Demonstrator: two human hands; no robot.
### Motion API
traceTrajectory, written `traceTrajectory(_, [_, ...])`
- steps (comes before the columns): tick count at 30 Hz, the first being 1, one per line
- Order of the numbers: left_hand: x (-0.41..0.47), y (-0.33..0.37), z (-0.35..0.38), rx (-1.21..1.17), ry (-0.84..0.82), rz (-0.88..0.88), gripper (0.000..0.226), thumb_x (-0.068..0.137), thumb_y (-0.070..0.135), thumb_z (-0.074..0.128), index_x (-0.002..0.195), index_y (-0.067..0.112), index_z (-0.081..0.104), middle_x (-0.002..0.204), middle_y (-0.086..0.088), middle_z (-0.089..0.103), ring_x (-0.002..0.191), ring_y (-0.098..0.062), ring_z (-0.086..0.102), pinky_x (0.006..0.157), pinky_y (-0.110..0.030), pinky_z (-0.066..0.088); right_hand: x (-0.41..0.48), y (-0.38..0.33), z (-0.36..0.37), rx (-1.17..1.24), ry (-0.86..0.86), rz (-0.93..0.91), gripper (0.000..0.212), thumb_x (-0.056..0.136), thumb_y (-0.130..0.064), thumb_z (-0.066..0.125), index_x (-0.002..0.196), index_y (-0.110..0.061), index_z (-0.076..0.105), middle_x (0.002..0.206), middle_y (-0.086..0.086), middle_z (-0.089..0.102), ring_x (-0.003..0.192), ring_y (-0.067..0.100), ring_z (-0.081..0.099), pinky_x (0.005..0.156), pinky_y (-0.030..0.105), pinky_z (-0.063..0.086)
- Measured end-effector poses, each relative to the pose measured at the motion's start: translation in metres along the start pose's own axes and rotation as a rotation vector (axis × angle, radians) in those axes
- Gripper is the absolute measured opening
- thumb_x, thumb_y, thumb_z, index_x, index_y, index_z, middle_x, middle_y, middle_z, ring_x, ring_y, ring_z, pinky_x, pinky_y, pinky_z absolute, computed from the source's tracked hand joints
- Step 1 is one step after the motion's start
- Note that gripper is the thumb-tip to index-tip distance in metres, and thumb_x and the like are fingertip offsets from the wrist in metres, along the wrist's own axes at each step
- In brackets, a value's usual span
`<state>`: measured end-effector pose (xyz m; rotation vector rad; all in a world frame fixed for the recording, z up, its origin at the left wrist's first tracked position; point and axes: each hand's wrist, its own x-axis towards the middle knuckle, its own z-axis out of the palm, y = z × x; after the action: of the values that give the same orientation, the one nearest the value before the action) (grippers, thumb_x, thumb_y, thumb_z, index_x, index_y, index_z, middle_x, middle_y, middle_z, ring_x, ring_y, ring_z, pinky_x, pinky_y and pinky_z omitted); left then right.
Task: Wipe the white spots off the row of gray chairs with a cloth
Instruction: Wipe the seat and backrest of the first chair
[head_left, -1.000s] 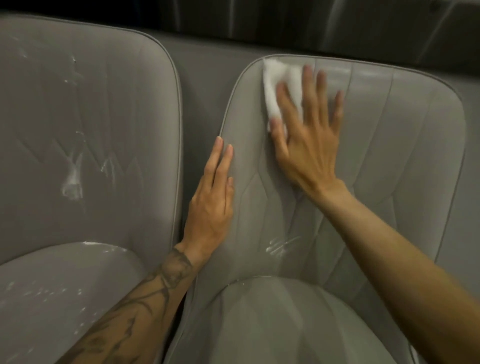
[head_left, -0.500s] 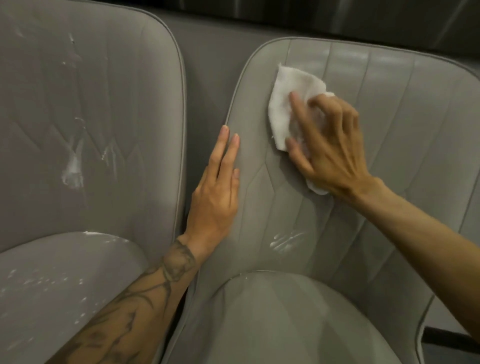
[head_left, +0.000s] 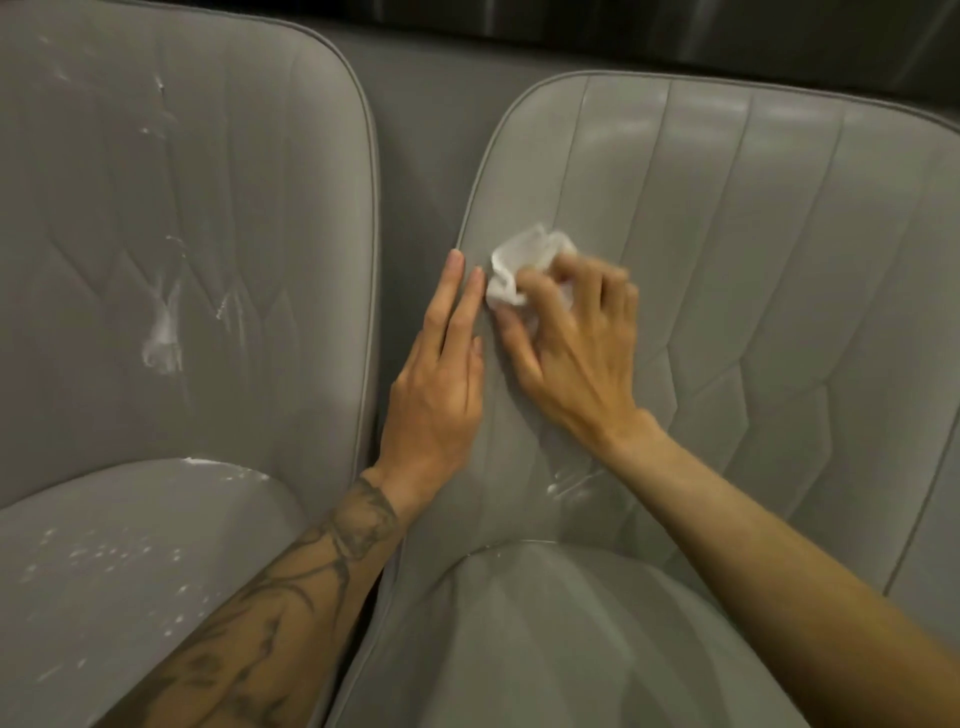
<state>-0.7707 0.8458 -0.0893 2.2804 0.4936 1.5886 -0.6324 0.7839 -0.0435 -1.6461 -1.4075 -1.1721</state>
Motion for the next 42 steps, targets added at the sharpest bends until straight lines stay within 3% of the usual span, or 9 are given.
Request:
traceTrajectory(6, [0.001, 0.001, 0.000, -0.006, -0.001, -0.017, 0.058, 0.111, 0.013, 0.040, 0.165, 0.025, 0.025, 0.175, 0.011, 0.012, 0.153, 0.005, 0.026, 0.096, -0.008, 0.048, 0.031, -0.008, 0.011, 0.011, 0.101, 0.071, 0.032, 0.107, -0.044, 0.042, 0.123, -0.020, 0.058, 0.122, 0.010, 0.058, 0.107, 0.023, 0.045, 0.091, 0.037, 0.036])
traceTrajectory(10, [-0.001, -0.001, -0.001, -0.076, -0.012, -0.057, 0.056, 0.112, 0.017, 0.038, 0.165, 0.028, 0.025, 0.174, 0.016, 0.012, 0.148, 0.015, 0.026, 0.095, 0.001, 0.040, 0.000, -0.021, 0.015, 0.055, 0.046, 0.097, 0.047, 0.111, -0.040, 0.034, 0.150, -0.018, 0.050, 0.154, 0.010, 0.047, 0.142, 0.027, 0.042, 0.117, 0.036, 0.030])
traceTrajectory(15, [-0.001, -0.003, 0.001, -0.114, 0.001, -0.070, 0.054, 0.113, 0.014, 0.037, 0.165, 0.025, 0.027, 0.174, 0.014, 0.014, 0.153, 0.006, 0.026, 0.108, -0.004, 0.035, -0.055, -0.021, 0.009, 0.086, -0.121, 0.037, 0.050, 0.113, -0.028, 0.030, 0.160, -0.010, 0.036, 0.168, 0.015, 0.031, 0.158, 0.032, 0.027, 0.126, 0.047, 0.030])
traceTrajectory(21, [0.002, -0.008, 0.001, -0.087, 0.011, -0.019, 0.056, 0.112, 0.012, 0.038, 0.165, 0.021, 0.025, 0.175, 0.005, 0.015, 0.149, 0.015, 0.023, 0.102, 0.002, 0.034, -0.005, -0.022, 0.021, 0.087, -0.018, 0.085, 0.053, 0.113, -0.028, 0.035, 0.162, -0.011, 0.031, 0.171, 0.013, 0.024, 0.161, 0.030, 0.015, 0.128, 0.046, 0.024])
traceTrajectory(24, [0.005, -0.013, -0.002, -0.109, 0.035, -0.044, 0.056, 0.113, 0.017, 0.038, 0.166, 0.028, 0.022, 0.174, 0.010, 0.015, 0.148, 0.014, 0.028, 0.102, -0.001, 0.037, -0.044, -0.045, 0.022, 0.158, -0.068, 0.135, 0.052, 0.112, -0.026, 0.037, 0.163, -0.012, 0.030, 0.171, 0.014, 0.024, 0.161, 0.030, 0.014, 0.127, 0.049, 0.027])
traceTrajectory(27, [-0.002, -0.009, 0.004, -0.119, -0.019, -0.038, 0.054, 0.113, 0.013, 0.037, 0.165, 0.020, 0.027, 0.175, 0.006, 0.014, 0.154, 0.007, 0.021, 0.110, -0.003, 0.031, -0.097, -0.058, 0.008, 0.188, -0.155, 0.198, 0.055, 0.111, -0.019, 0.045, 0.161, -0.012, 0.025, 0.170, 0.015, 0.025, 0.160, 0.031, 0.019, 0.125, 0.050, 0.030])
traceTrajectory(35, [-0.023, -0.010, 0.004, 0.011, -0.025, 0.000, 0.059, 0.113, 0.020, 0.038, 0.167, 0.019, 0.015, 0.175, 0.008, 0.004, 0.157, 0.001, 0.018, 0.112, -0.009, 0.037, -0.048, -0.034, 0.023, 0.084, -0.073, 0.169, 0.057, 0.114, -0.037, 0.025, 0.165, -0.014, 0.020, 0.173, 0.013, 0.014, 0.162, 0.027, 0.008, 0.132, 0.045, 0.015])
traceTrajectory(39, [-0.038, -0.007, 0.000, 0.114, -0.056, -0.022, 0.060, 0.112, 0.025, 0.035, 0.168, 0.021, 0.011, 0.176, 0.006, 0.001, 0.155, 0.000, 0.024, 0.116, -0.011, 0.028, -0.136, -0.015, 0.005, 0.023, -0.236, 0.093, 0.063, 0.109, -0.026, 0.048, 0.164, -0.015, 0.020, 0.172, 0.013, 0.015, 0.160, 0.032, 0.017, 0.130, 0.046, 0.022])
traceTrajectory(42, [-0.068, -0.004, -0.002, 0.225, -0.079, -0.032, 0.062, 0.112, 0.029, 0.032, 0.168, 0.024, 0.007, 0.176, 0.006, -0.002, 0.147, -0.018, 0.037, 0.112, -0.025, 0.042, -0.157, 0.010, -0.010, -0.072, -0.304, 0.019, 0.062, 0.107, -0.022, 0.052, 0.164, -0.014, 0.026, 0.172, 0.013, 0.019, 0.160, 0.032, 0.020, 0.129, 0.046, 0.025])
